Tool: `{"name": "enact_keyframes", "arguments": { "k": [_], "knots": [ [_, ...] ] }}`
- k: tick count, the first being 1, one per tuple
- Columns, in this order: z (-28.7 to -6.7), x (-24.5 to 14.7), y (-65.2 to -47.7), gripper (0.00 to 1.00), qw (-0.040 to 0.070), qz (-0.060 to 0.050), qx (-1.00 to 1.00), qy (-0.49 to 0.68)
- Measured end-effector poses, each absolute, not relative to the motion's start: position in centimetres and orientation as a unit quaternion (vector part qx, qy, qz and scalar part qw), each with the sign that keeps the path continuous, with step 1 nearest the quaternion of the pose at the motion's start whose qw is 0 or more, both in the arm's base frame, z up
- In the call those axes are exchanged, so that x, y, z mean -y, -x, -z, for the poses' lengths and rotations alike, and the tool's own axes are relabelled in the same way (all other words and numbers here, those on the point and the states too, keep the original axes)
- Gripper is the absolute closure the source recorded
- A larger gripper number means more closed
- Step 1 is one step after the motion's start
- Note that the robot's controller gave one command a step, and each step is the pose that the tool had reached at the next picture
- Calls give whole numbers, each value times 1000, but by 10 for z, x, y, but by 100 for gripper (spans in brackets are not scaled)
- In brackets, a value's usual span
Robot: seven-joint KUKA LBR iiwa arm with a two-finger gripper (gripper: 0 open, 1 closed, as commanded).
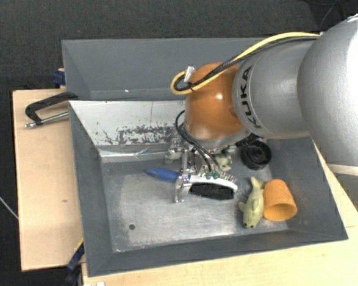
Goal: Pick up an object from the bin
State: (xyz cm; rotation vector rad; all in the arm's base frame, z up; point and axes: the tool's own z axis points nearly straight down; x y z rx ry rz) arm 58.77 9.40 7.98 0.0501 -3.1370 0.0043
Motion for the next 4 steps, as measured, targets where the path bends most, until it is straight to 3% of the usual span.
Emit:
{"name": "enact_keyframes", "arguments": {
  "k": [1, 2, 3, 4],
  "knots": [
    [-85, -99, -588, 100, 0, 1, 1000, -18],
    [-211, -81, -598, 100, -3, 1, 991, -136],
    [-182, -140, -596, 100, 0, 1, 982, -188],
    [-417, -149, -602, 100, -8, 1, 985, -175]
  ]
}}
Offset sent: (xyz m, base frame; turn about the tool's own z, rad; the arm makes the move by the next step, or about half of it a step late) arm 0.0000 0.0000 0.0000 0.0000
